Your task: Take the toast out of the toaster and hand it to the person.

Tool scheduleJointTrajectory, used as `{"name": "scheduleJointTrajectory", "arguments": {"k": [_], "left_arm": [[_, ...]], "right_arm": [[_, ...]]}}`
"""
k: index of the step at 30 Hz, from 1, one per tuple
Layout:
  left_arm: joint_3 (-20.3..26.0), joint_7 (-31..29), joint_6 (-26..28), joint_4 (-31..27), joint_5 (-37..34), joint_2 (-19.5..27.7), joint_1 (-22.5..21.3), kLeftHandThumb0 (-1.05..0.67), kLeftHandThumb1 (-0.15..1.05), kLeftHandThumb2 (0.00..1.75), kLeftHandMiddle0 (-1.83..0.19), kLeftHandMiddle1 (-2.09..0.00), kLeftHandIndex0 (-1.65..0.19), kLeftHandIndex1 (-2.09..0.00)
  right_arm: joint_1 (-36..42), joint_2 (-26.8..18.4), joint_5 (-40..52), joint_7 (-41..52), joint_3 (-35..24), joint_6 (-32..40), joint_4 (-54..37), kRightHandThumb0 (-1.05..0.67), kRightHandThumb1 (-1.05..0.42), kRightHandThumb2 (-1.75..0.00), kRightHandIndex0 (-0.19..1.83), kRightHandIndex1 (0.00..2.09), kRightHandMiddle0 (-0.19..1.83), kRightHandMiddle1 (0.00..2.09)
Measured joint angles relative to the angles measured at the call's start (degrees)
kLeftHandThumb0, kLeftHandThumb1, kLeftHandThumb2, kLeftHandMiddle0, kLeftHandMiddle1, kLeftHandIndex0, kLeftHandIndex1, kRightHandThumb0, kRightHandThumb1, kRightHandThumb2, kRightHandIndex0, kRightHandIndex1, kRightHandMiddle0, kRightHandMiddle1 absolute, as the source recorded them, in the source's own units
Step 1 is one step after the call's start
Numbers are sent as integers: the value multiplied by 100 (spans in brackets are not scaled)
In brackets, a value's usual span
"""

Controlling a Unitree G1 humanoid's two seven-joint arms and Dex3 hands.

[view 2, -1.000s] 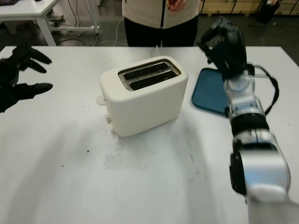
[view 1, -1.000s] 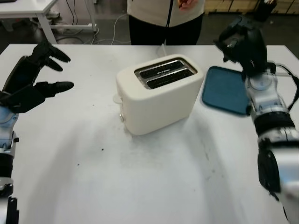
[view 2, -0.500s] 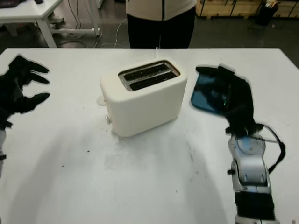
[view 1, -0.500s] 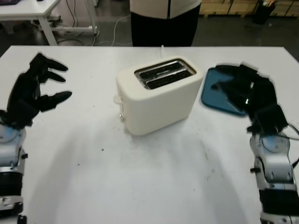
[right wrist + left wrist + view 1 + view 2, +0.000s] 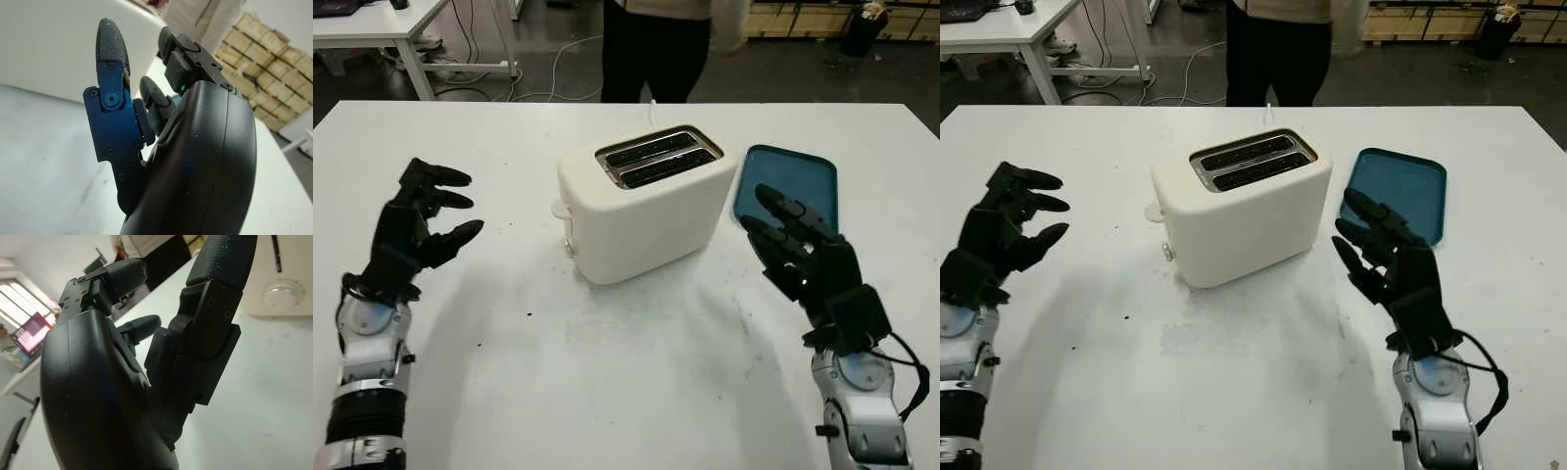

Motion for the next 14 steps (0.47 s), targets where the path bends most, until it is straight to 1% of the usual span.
{"name": "scheduleJointTrajectory", "arguments": {"k": [4, 8, 10, 14], "left_arm": [[-82, -40, 0, -32, -12, -199, 162, -105, 87, 0, -10, -156, -13, -145], [-194, -51, -151, 35, 66, -297, 192, -105, 89, 1, -6, -156, -10, -145], [-268, -27, -233, 61, 207, -296, 194, -105, 90, 1, -6, -157, -10, -146], [-385, -18, -295, 172, 296, -295, 194, -105, 89, 0, -10, -157, -13, -145]], "right_arm": [[67, 289, 54, -22, 163, 13, 128, -68, -92, -34, 38, 0, 34, 0], [118, 525, 71, -6, 317, 11, 418, -67, -92, -35, 27, 0, 26, 0], [113, 598, 73, -6, 347, 6, 488, -65, -92, -36, 25, 0, 24, 0], [108, 629, 32, -25, 363, -5, 558, -68, -92, -38, 25, 1, 25, 1]]}}
